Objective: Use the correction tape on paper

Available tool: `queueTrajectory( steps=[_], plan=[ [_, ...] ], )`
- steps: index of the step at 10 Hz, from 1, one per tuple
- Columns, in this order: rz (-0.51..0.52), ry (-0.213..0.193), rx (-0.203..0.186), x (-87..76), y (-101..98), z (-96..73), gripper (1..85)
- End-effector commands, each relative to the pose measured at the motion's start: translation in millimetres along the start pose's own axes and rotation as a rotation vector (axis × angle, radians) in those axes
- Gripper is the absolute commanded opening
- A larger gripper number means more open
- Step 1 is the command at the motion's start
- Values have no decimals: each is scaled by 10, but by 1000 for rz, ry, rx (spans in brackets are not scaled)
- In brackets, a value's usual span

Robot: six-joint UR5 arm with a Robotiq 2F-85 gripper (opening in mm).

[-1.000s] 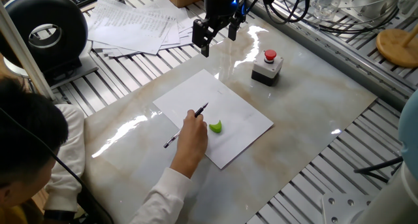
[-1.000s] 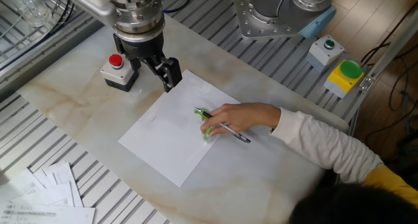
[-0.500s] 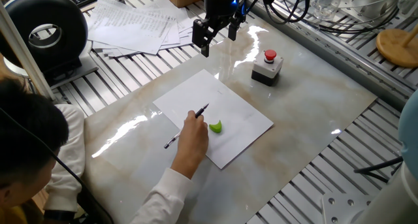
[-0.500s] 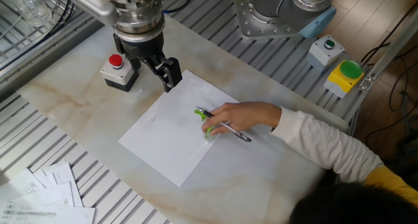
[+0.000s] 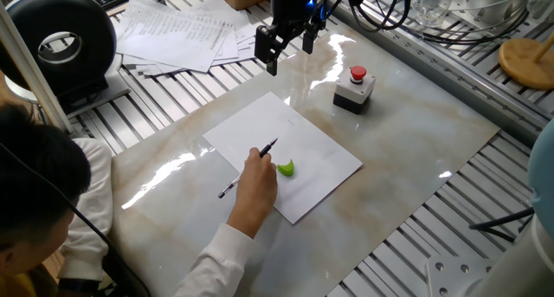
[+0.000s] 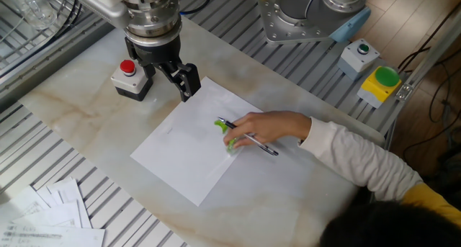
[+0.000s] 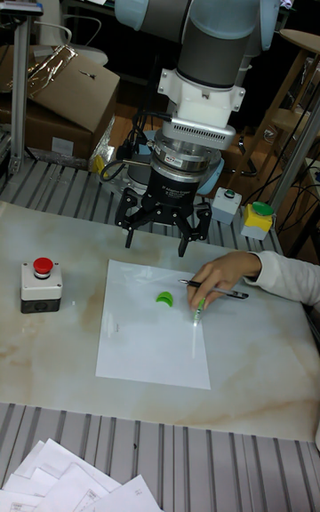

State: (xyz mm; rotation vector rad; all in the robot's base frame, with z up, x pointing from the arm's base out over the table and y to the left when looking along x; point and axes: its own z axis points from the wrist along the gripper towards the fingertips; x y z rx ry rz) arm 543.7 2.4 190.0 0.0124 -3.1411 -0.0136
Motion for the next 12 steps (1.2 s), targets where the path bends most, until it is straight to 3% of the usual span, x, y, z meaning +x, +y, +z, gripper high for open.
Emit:
queueTrajectory(
  steps=[1,4,6,8,9,10,11,12],
  plan=[
    [130,-209,130,-514,-338,-72,17],
    [160,-233,157,-560,-163,75,17],
    [136,-206,164,-531,-161,93,17],
    [72,-147,156,-408,-204,44,17],
    [28,-97,154,-293,-245,8,17],
    [1,-58,132,-203,-241,-20,17],
    [-11,-19,80,-96,-135,-36,17],
    [-44,36,53,58,-59,-53,17]
  ],
)
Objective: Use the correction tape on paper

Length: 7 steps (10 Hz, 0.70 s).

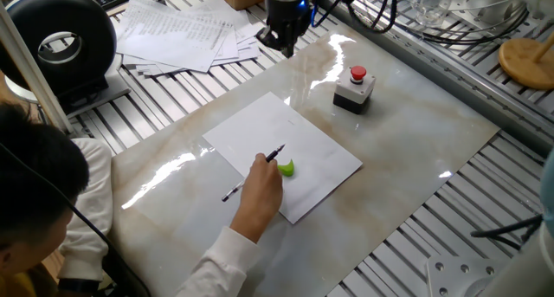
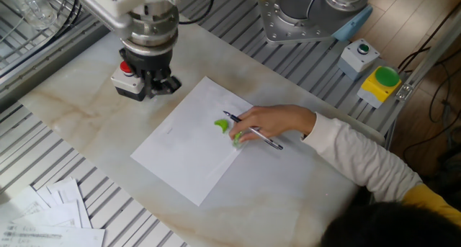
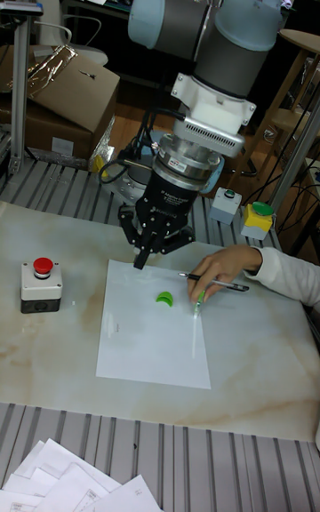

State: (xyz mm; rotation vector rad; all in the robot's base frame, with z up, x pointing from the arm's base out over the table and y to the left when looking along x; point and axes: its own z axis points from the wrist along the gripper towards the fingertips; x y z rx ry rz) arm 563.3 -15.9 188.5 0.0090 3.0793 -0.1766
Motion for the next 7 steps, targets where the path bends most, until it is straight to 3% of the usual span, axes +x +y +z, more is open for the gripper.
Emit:
queueTrajectory(
  steps=[1,4,7],
  plan=[
    [-82,132,-123,373,269,-153,17],
    [-104,195,-223,560,603,-263,17],
    [-28,160,-236,453,732,-218,17]
  ],
)
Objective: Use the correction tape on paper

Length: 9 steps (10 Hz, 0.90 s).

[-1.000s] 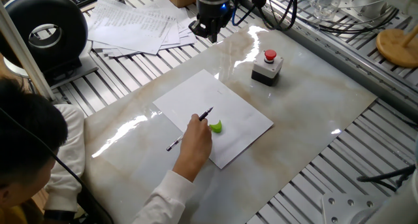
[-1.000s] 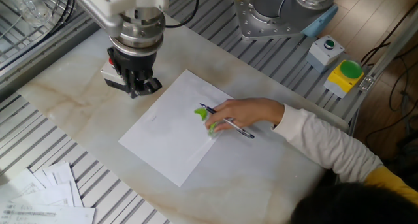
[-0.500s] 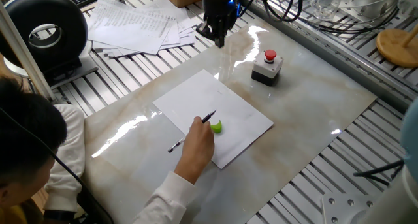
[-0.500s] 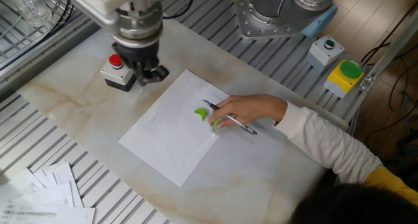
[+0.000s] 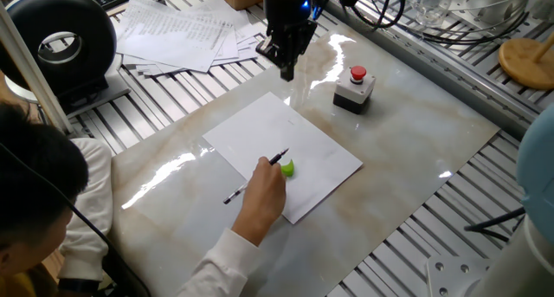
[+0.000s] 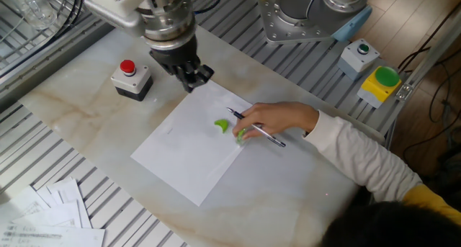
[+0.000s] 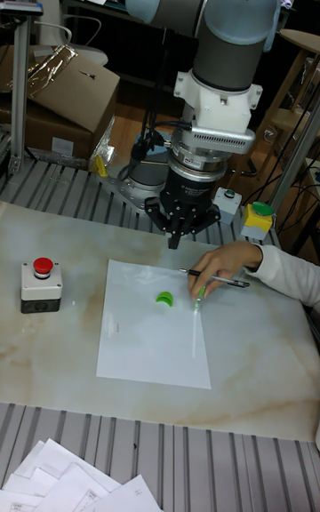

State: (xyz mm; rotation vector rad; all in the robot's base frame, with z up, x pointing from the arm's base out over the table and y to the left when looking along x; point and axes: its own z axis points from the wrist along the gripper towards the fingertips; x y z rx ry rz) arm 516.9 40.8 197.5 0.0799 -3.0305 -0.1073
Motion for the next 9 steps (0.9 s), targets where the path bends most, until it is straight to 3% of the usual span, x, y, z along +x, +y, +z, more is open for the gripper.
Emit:
queueTrajectory(
  steps=[1,2,3,5,7,9],
  plan=[
    [-6,-8,-29,-29,128,12,17],
    [-13,-13,-35,-88,166,65,17],
    [4,-15,-65,-146,272,134,17],
    [15,-26,-68,-281,352,238,17],
    [69,5,-13,-242,289,348,17],
    [101,17,-5,-164,391,443,17]
  ],
)
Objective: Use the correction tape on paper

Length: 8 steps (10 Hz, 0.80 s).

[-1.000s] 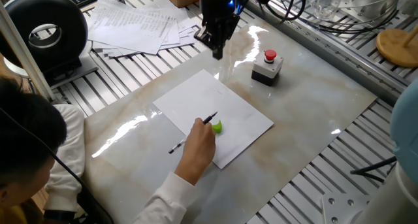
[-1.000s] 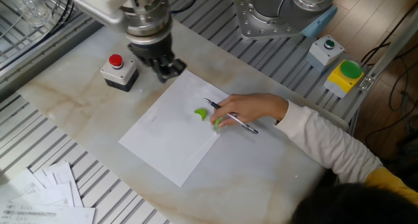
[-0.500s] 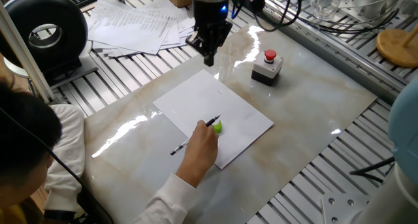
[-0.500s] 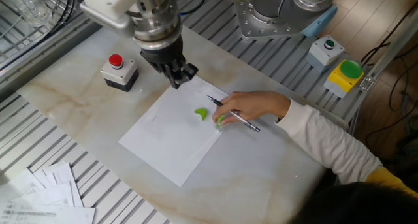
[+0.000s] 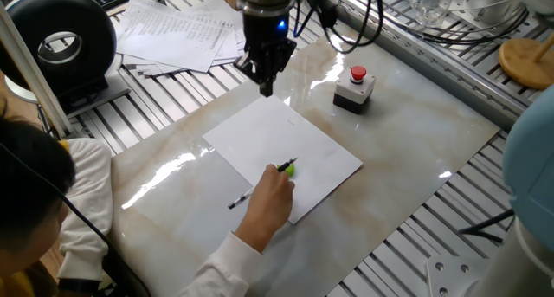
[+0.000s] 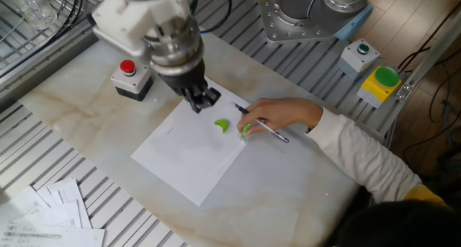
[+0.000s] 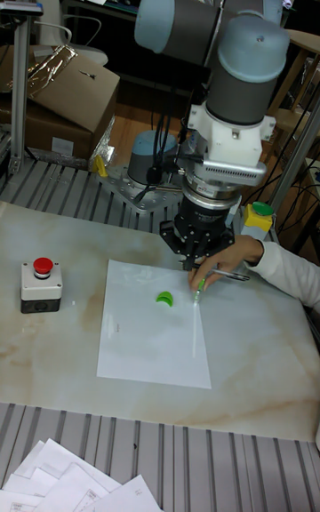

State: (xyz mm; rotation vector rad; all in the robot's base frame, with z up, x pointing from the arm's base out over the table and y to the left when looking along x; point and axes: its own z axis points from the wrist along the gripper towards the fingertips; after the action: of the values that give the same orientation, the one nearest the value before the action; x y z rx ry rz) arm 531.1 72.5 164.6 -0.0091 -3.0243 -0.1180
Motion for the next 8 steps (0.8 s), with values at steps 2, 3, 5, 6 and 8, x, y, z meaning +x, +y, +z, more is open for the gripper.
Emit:
queueTrajectory(
  steps=[2,3,5,6,8],
  plan=[
    [77,14,-53,116,392,241,17],
    [71,6,-54,140,455,307,17],
    [76,28,-57,284,556,372,17],
    [89,31,-61,337,607,395,17],
    [93,38,-41,478,611,387,17]
  ],
)
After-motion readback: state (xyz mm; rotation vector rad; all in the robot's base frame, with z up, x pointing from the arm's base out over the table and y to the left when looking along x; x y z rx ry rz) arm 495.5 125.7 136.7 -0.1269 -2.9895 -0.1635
